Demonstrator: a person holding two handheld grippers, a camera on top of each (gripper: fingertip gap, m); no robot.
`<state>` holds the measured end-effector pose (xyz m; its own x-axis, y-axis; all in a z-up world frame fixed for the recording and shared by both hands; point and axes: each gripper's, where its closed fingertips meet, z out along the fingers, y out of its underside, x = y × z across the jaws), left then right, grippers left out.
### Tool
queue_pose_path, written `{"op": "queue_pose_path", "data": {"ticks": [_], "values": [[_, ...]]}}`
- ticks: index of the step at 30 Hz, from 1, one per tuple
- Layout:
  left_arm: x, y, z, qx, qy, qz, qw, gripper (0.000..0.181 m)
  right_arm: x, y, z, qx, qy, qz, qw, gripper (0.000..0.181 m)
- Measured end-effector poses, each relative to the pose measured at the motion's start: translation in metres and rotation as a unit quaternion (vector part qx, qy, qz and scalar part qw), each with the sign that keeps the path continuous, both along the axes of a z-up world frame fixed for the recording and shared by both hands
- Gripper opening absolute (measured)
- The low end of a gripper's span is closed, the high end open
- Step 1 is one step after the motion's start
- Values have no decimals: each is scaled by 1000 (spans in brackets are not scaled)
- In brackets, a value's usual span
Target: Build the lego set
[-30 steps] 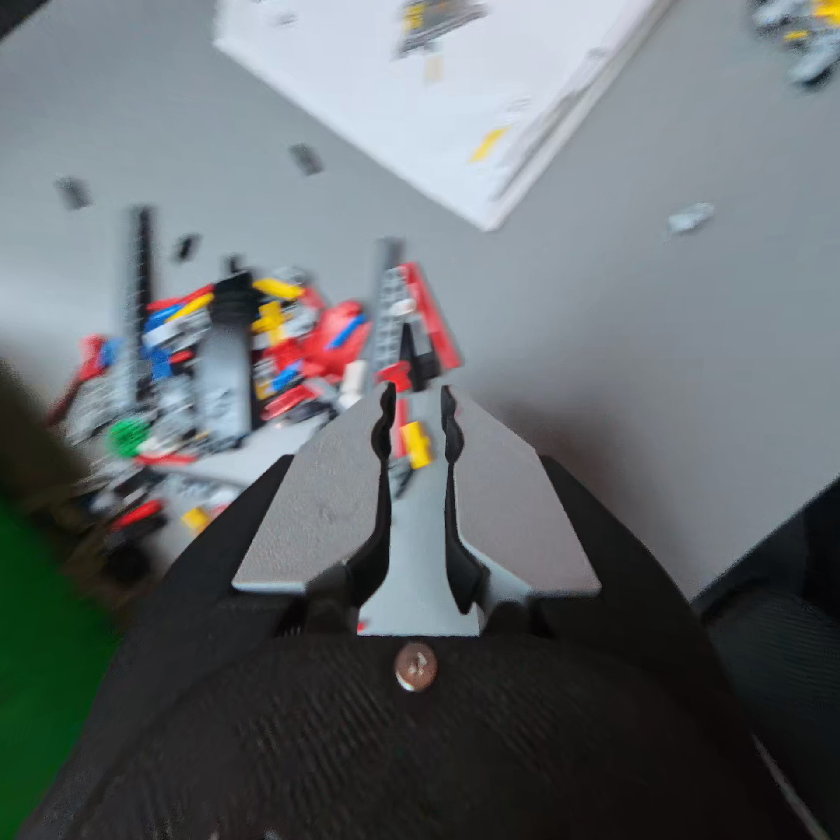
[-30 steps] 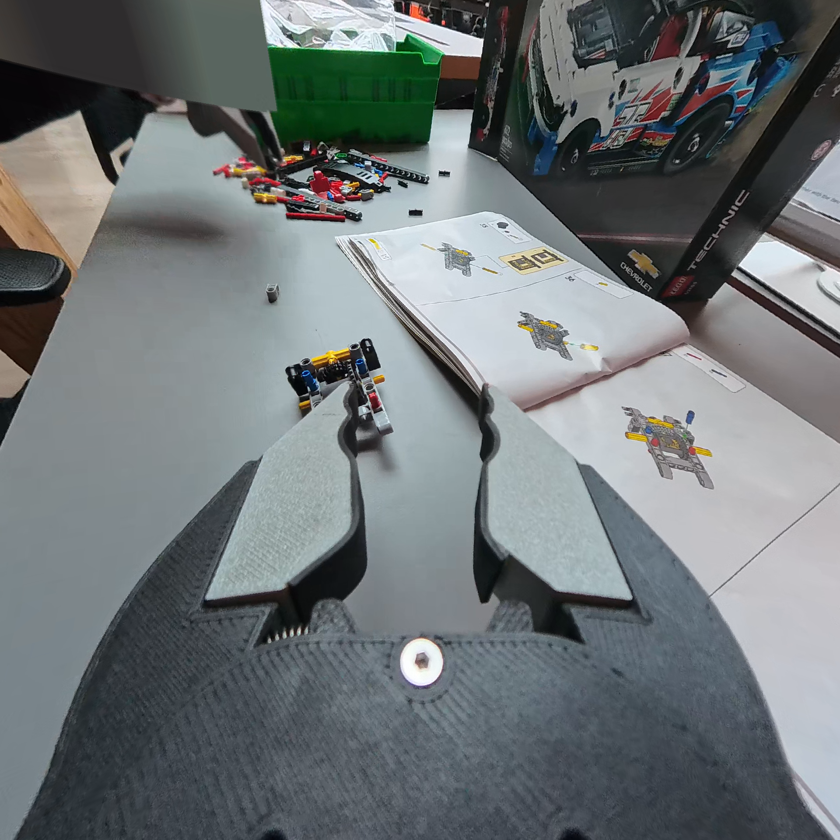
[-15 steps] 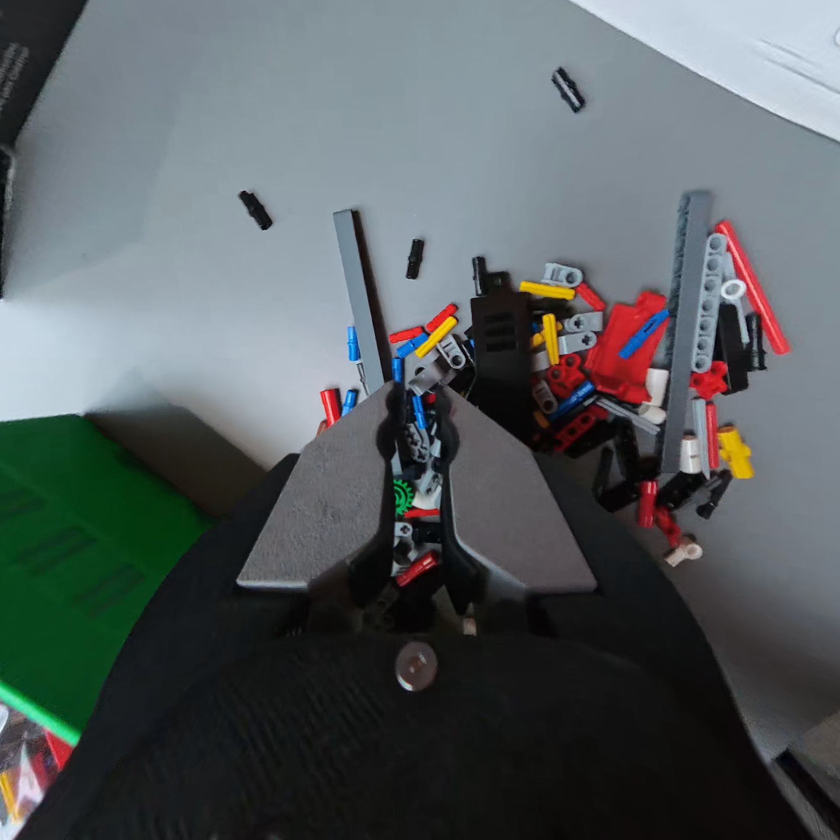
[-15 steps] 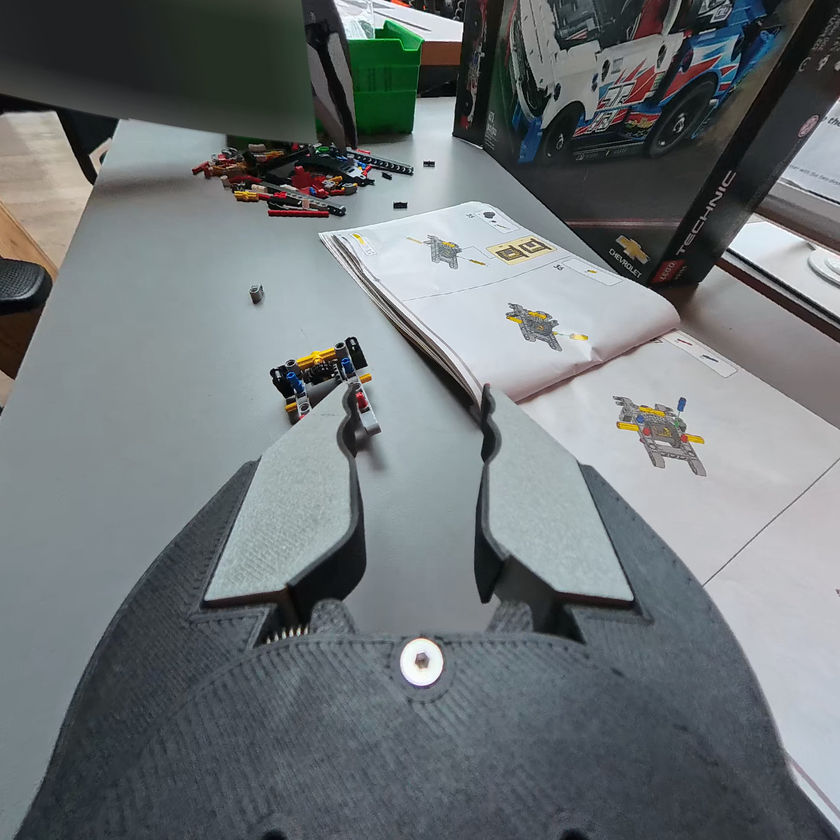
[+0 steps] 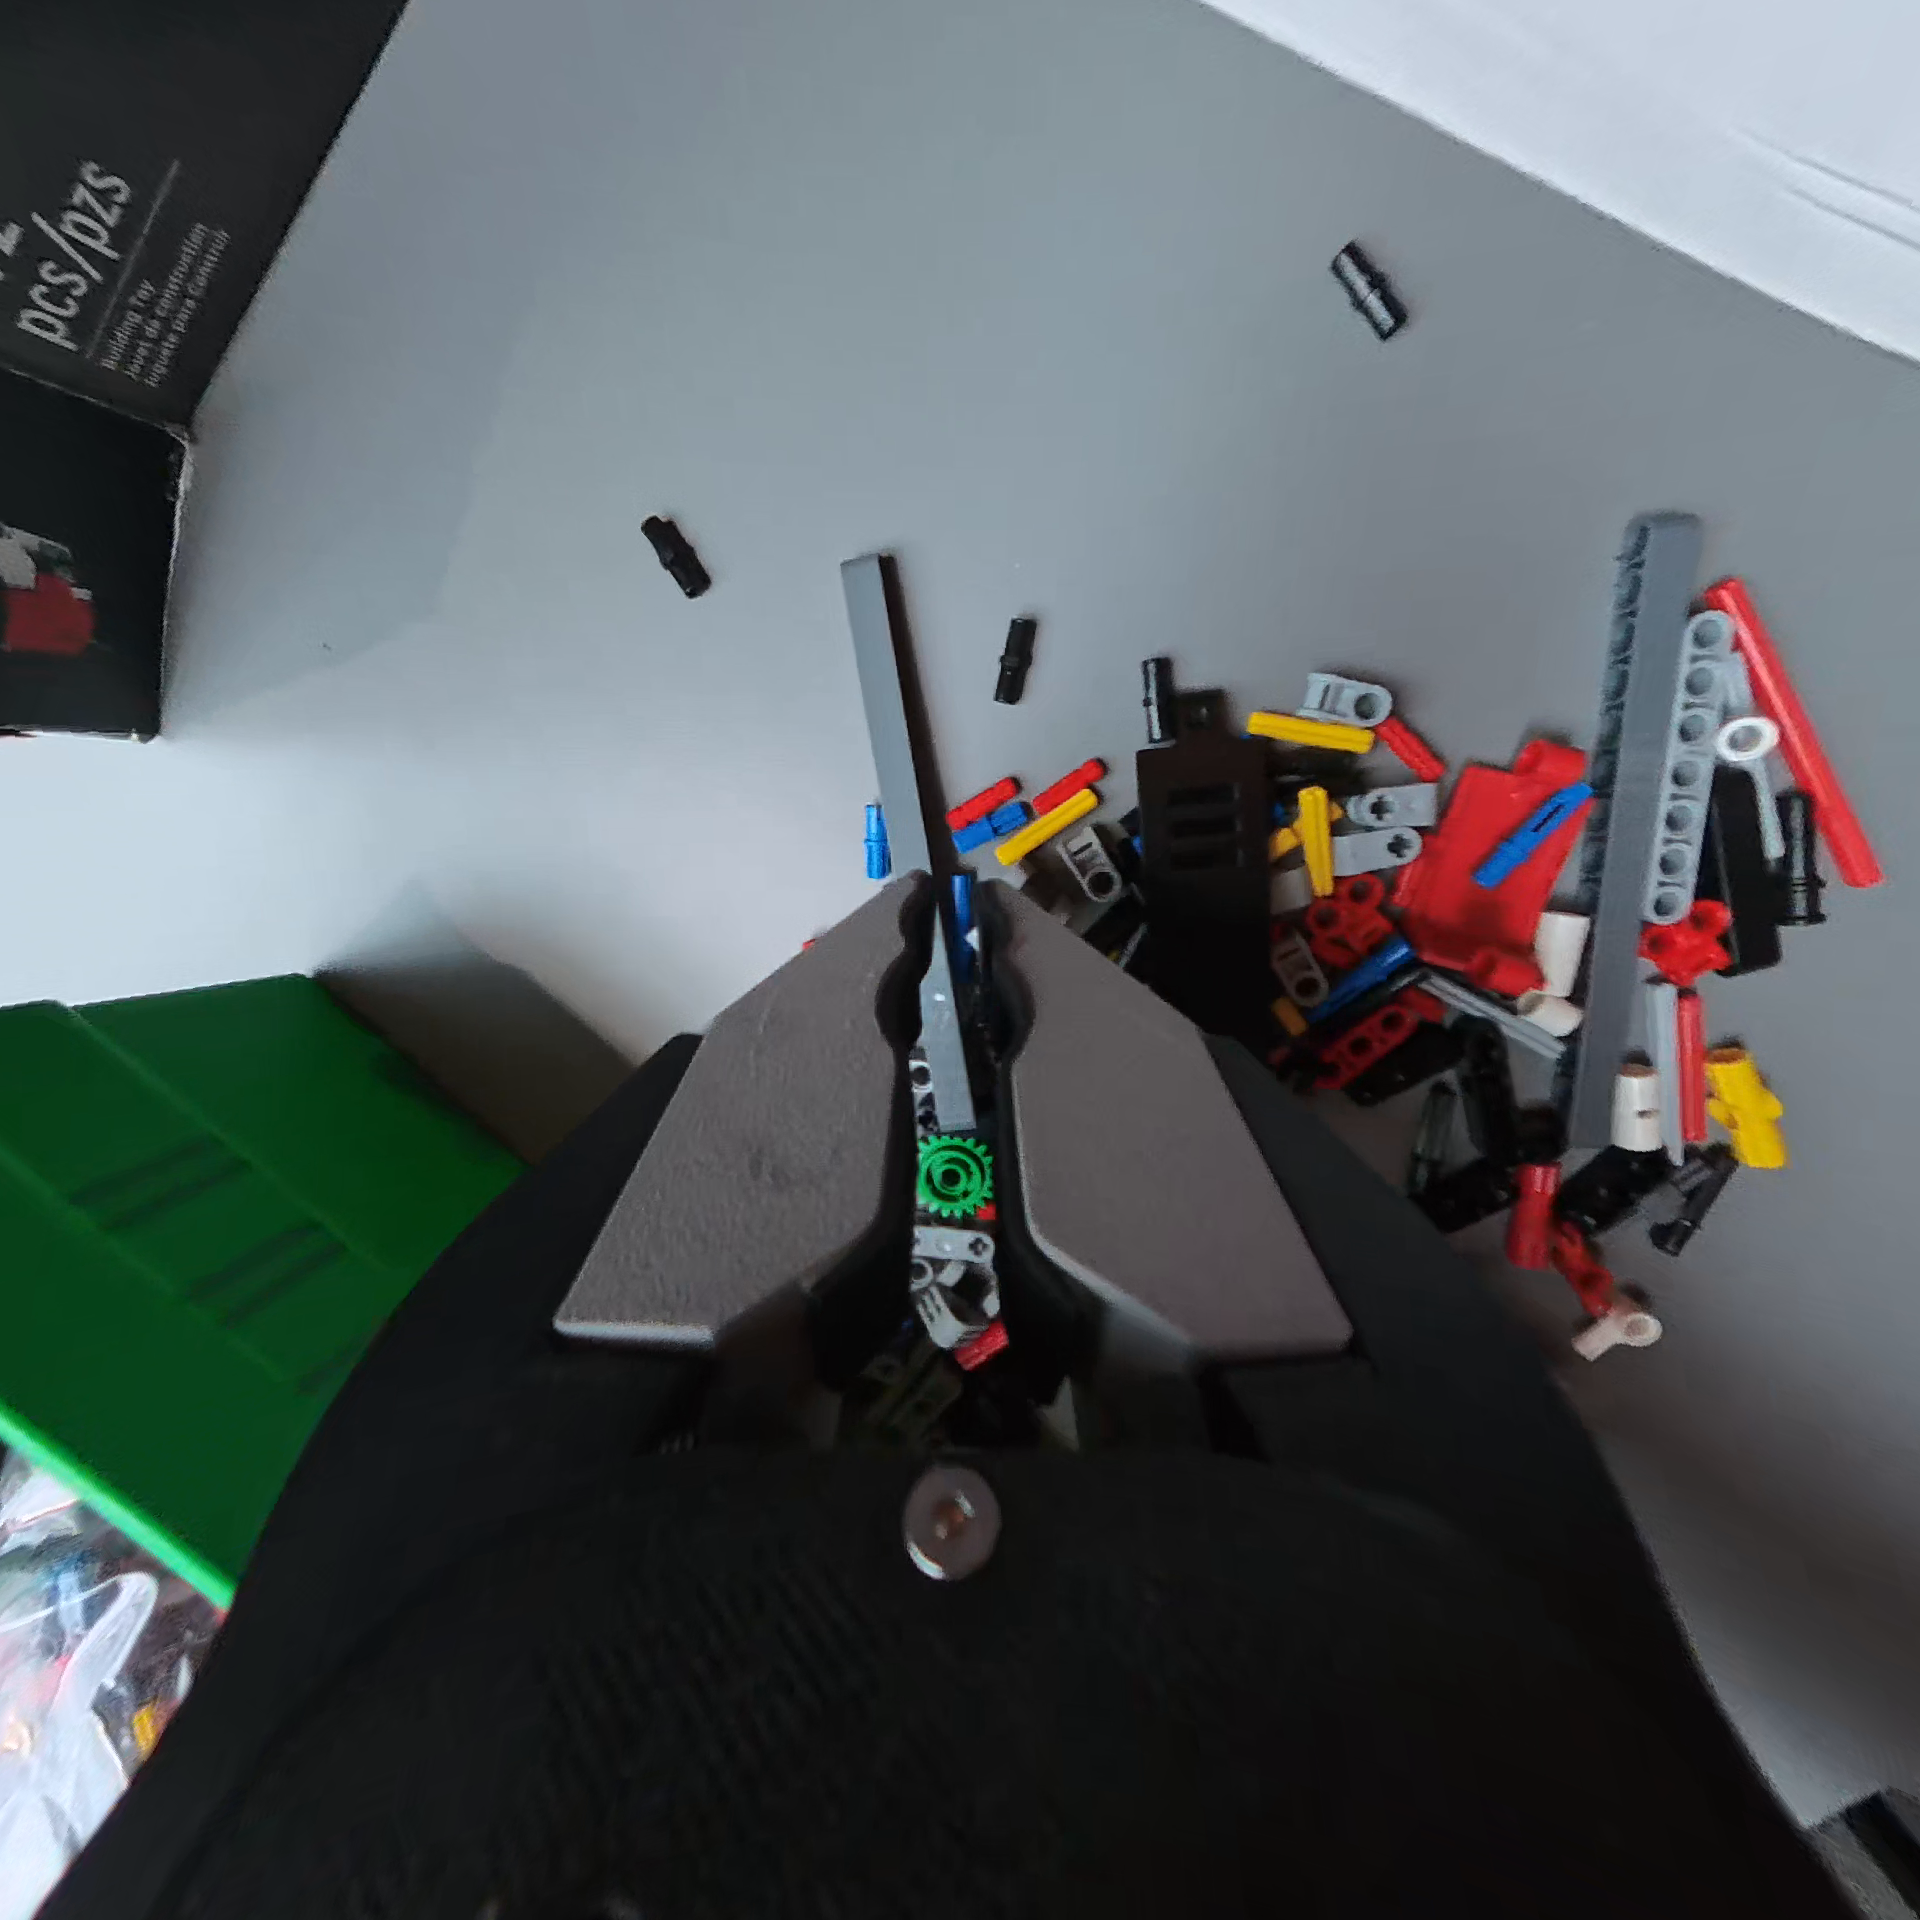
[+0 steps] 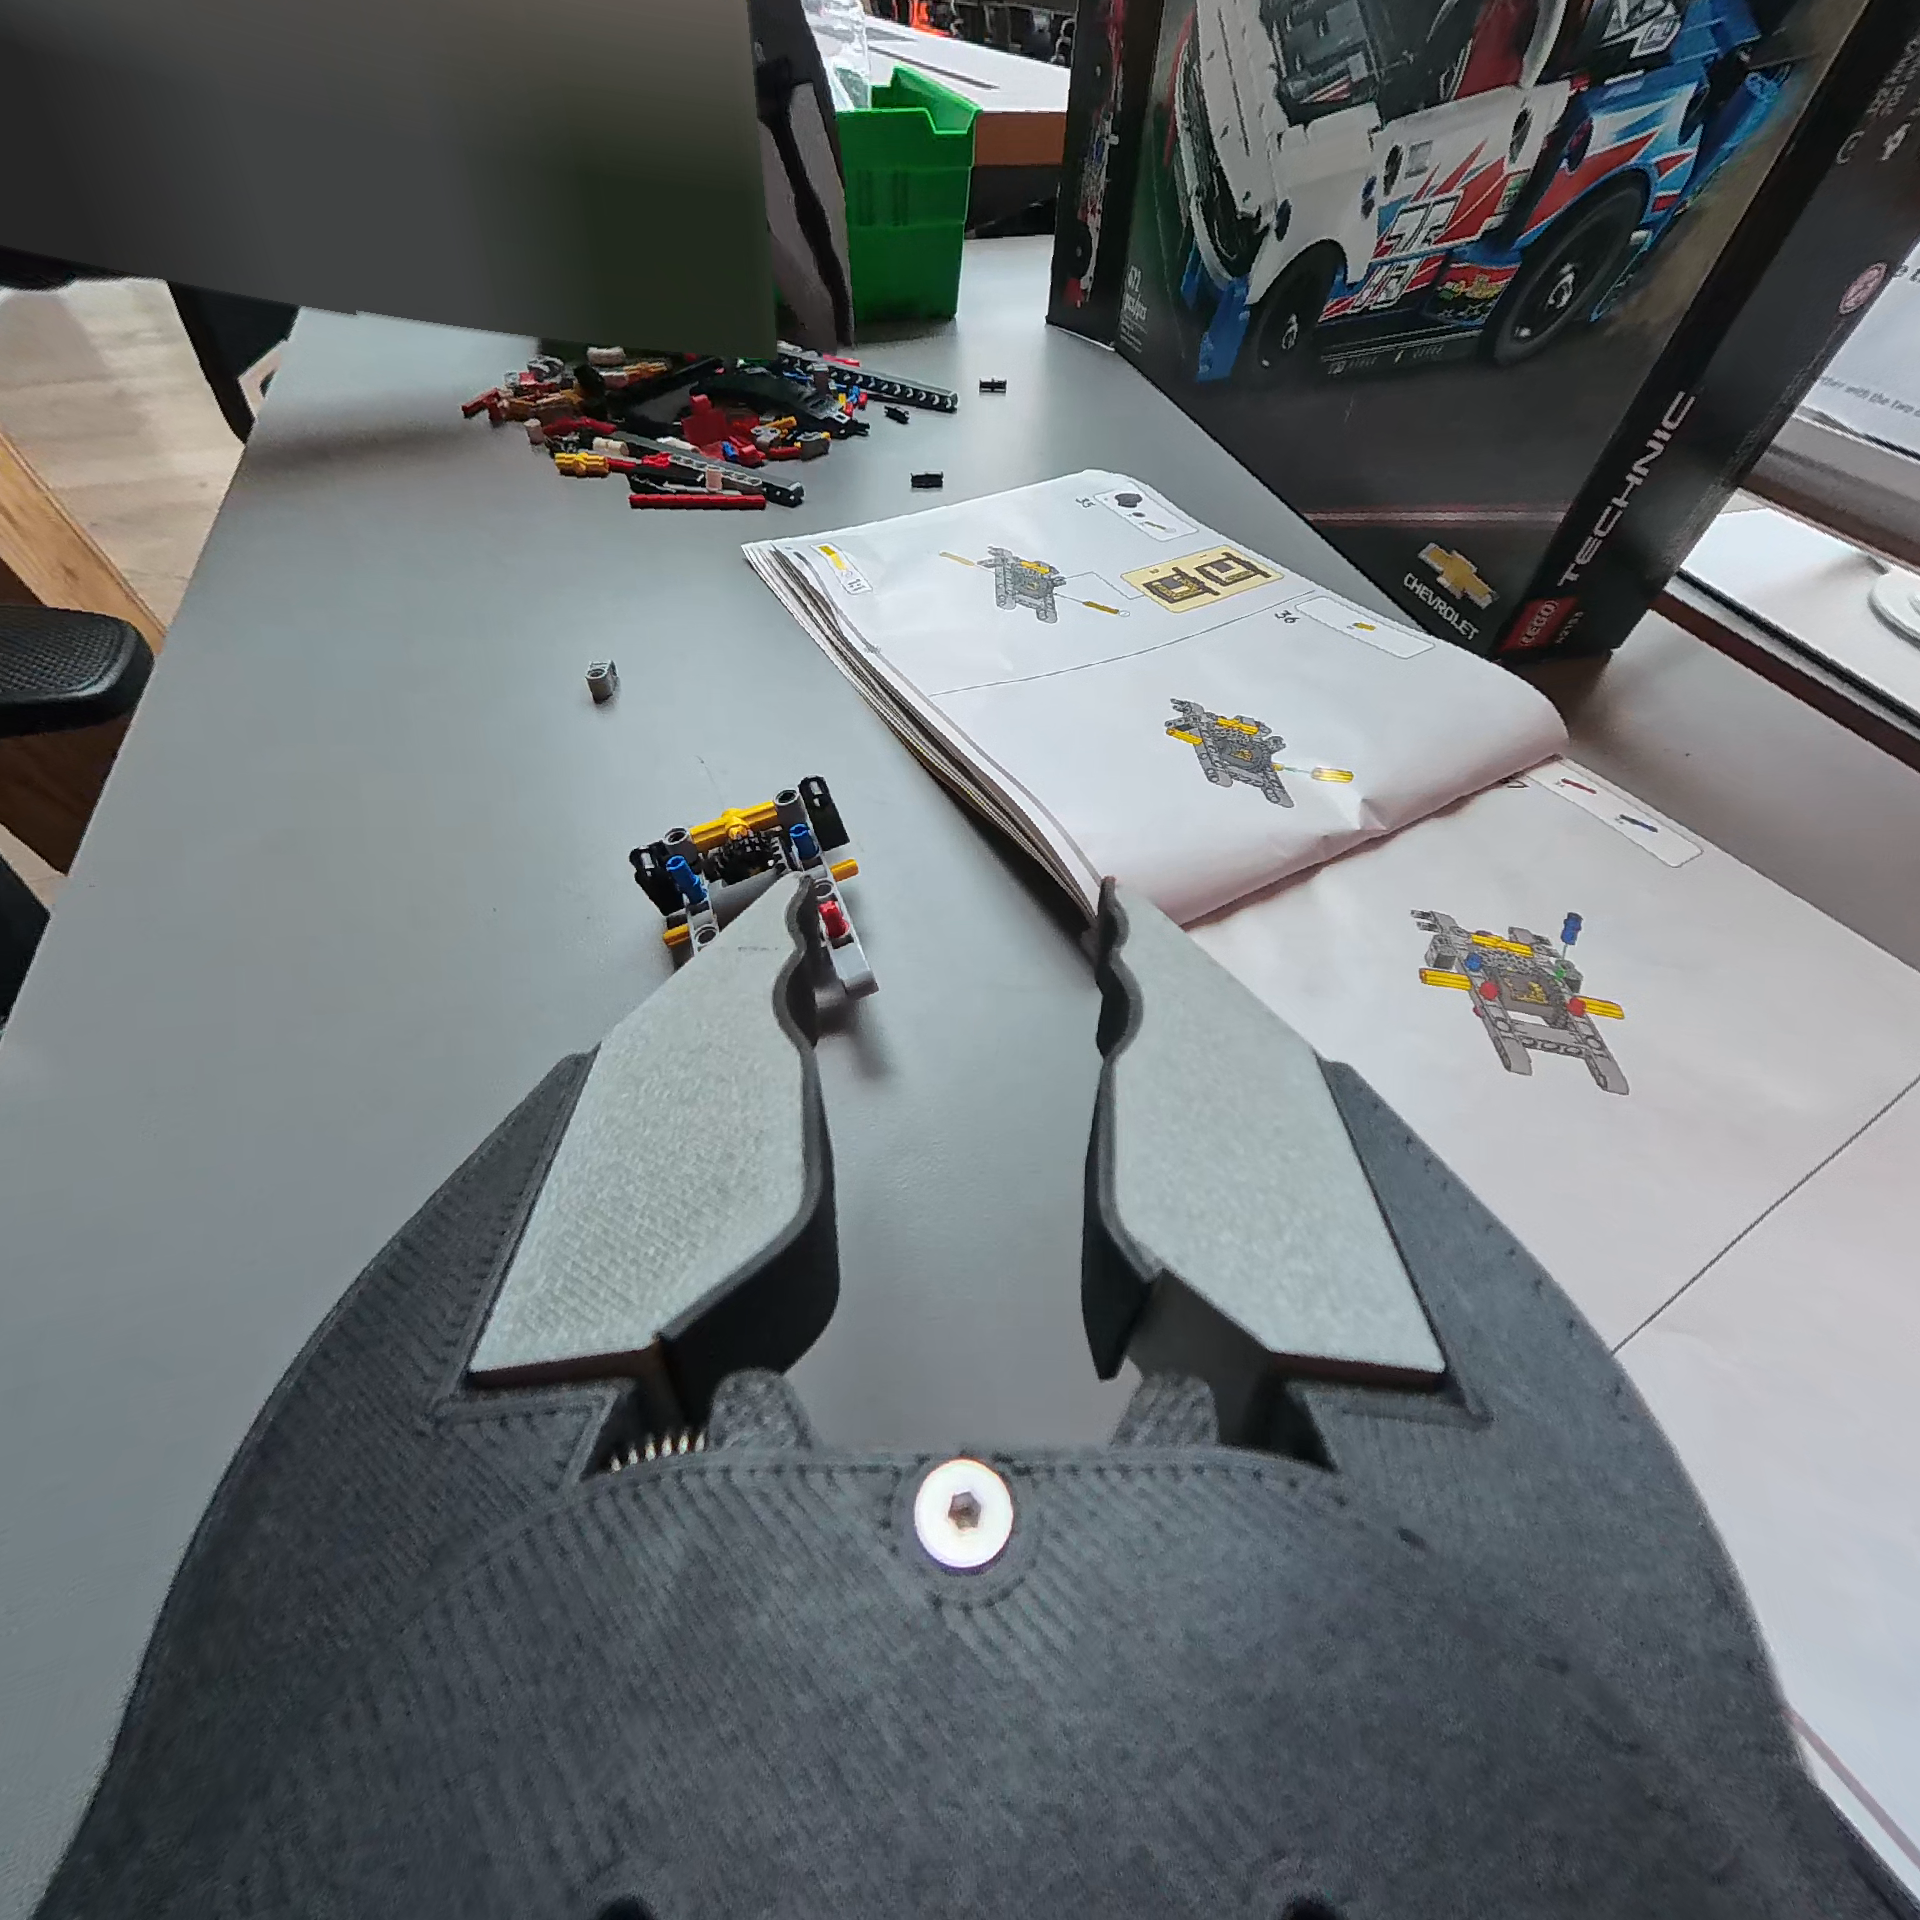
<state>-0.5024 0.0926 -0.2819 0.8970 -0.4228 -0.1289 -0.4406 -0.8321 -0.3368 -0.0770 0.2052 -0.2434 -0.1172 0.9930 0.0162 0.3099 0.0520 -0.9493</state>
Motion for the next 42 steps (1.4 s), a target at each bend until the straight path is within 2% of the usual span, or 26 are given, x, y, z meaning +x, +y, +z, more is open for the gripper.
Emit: {"op": "queue_pose_path", "data": {"ticks": [2,4,6,8,13,16,19,22,25,27,31,36,37,39,42], "values": [[17,0,7,8,-34,-7,999,7,0,0,0,-1,0,1,1000,50],[48,-2,13,17,-75,-49,996,10,0,-1,0,-1,-1,3,1000,50],[72,-4,10,12,-81,-85,993,15,0,-1,-1,-1,-3,4,1000,50],[82,-4,2,-8,-72,-95,993,17,0,-1,-1,-1,-2,4,1000,50],[82,-2,-22,-57,-54,-92,993,14,0,-2,0,3,3,3,1000,48],[84,0,-23,-68,-64,-89,992,14,1,-2,1,3,3,5,1000,48],[85,2,-18,-63,-67,-90,992,13,1,-3,1,4,4,7,1000,48],[96,5,1,-41,-75,-91,992,13,1,-4,1,6,4,10,1000,47],[143,2,26,-13,-93,-129,987,13,1,-5,0,8,3,12,1000,47],[185,-3,30,10,-82,-171,982,13,1,-6,-1,9,1,14,1000,47],[253,-15,3,19,-66,-215,974,13,1,-6,-1,13,1,15,1000,47],[290,-30,-25,2,-98,-237,966,20,0,-8,-2,19,-3,17,1000,47],[294,-28,-24,16,-107,-238,965,19,0,-9,-3,20,-5,18,1000,47],[305,-29,-23,16,-132,-235,963,31,-1,-10,-3,22,-6,20,1000,47],[317,-32,-21,21,-150,-231,961,31,-1,-12,-2,26,-2,22,999,47]]}}
